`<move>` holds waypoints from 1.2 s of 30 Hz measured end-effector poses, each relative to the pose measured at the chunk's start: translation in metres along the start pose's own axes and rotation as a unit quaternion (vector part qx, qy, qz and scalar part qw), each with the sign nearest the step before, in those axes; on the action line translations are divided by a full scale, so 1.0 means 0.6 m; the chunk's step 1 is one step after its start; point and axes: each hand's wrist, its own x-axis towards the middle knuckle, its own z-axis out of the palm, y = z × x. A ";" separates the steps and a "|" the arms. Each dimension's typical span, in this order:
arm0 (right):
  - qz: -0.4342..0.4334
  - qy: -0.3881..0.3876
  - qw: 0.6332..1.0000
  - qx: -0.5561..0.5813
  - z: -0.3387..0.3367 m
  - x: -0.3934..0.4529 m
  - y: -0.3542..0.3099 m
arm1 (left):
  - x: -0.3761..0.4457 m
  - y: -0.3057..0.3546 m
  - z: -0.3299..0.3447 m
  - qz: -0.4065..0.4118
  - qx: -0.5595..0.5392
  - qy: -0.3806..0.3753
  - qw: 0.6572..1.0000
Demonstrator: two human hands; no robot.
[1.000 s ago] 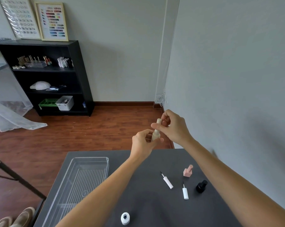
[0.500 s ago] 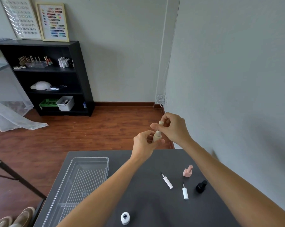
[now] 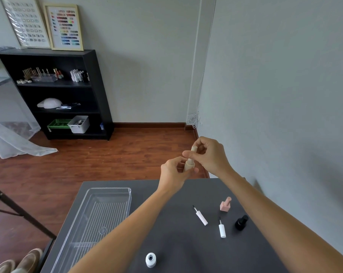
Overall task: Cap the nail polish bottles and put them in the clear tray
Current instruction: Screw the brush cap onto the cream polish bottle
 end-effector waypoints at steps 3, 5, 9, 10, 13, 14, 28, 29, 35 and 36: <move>-0.002 -0.018 1.000 -0.008 0.001 -0.005 0.003 | -0.004 0.001 0.002 -0.004 -0.001 -0.003 1.000; -0.013 -0.062 0.998 0.031 -0.003 -0.007 0.005 | -0.006 0.001 -0.001 -0.007 0.000 0.000 1.000; -0.009 -0.102 0.991 0.085 -0.010 -0.014 0.005 | -0.008 -0.005 -0.005 -0.006 0.007 0.002 1.000; -0.010 -0.090 0.993 0.078 -0.010 -0.016 0.005 | -0.009 -0.006 -0.004 -0.005 0.008 0.001 1.000; -0.013 -0.046 0.997 0.053 -0.005 -0.019 0.004 | -0.013 -0.007 0.001 -0.001 0.010 0.001 1.000; -0.012 -0.035 0.998 0.049 -0.002 -0.021 0.004 | -0.013 -0.008 0.003 -0.001 0.011 0.002 1.000; 0.077 -0.024 0.996 0.038 0.044 -0.063 0.104 | -0.022 -0.126 -0.045 -0.095 0.087 -0.064 0.990; 0.091 -0.018 0.995 0.028 0.046 -0.066 0.119 | -0.025 -0.145 -0.055 -0.114 0.102 -0.042 0.987; 0.171 0.003 0.984 -0.049 0.059 -0.090 0.217 | -0.043 -0.251 -0.085 -0.196 0.178 0.006 0.964; 0.184 0.003 0.981 -0.057 0.062 -0.095 0.230 | -0.046 -0.265 -0.086 -0.206 0.184 0.002 0.961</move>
